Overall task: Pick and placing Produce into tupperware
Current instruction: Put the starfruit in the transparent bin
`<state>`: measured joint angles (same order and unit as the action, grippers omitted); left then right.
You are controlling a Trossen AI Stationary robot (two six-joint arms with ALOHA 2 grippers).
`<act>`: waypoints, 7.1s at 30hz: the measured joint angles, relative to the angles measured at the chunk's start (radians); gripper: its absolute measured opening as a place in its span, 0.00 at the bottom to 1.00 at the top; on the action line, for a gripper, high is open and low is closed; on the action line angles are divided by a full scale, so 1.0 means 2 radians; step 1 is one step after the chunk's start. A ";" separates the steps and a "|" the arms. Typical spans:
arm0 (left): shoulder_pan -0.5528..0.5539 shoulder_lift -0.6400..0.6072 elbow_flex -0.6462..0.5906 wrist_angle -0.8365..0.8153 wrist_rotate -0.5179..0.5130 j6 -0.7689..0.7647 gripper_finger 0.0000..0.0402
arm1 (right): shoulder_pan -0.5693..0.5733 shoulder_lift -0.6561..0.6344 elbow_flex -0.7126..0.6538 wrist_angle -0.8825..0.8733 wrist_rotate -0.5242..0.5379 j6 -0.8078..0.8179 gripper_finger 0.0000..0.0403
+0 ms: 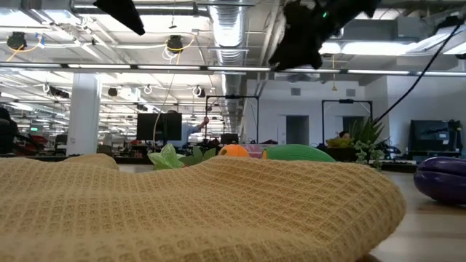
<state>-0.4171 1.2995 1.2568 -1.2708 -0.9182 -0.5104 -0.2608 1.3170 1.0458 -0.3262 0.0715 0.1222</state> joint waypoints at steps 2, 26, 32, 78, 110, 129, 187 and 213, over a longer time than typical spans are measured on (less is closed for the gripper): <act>0.002 0.000 0.000 0.034 0.020 0.062 0.79 | 0.014 -0.022 0.000 -0.005 0.000 0.000 0.52; 0.181 0.137 0.000 0.156 0.391 0.441 0.79 | 0.198 -0.129 0.000 -0.145 0.051 0.105 0.52; 0.183 0.201 0.000 0.152 0.445 0.499 0.79 | 0.246 -0.142 0.000 -0.159 0.094 0.147 0.50; 0.179 0.258 0.000 0.261 0.513 0.616 0.90 | 0.346 -0.141 0.000 -0.200 0.190 0.245 0.45; 0.180 0.316 0.001 0.268 0.527 0.564 0.85 | 0.335 -0.141 0.000 -0.204 0.193 0.248 0.43; 0.181 0.315 0.001 0.268 0.520 0.535 0.57 | 0.335 -0.141 0.000 -0.204 0.202 0.245 0.43; 0.340 0.315 0.208 0.302 0.517 0.480 0.56 | 0.335 -0.141 0.000 -0.213 0.215 0.222 0.43; 0.379 0.387 0.189 0.434 0.502 0.410 0.56 | 0.336 -0.141 -0.001 -0.214 0.240 0.227 0.43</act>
<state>0.3405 2.0744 1.6344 -0.4033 0.0868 0.3098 0.4117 1.0348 1.0447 -0.7533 0.5518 0.5767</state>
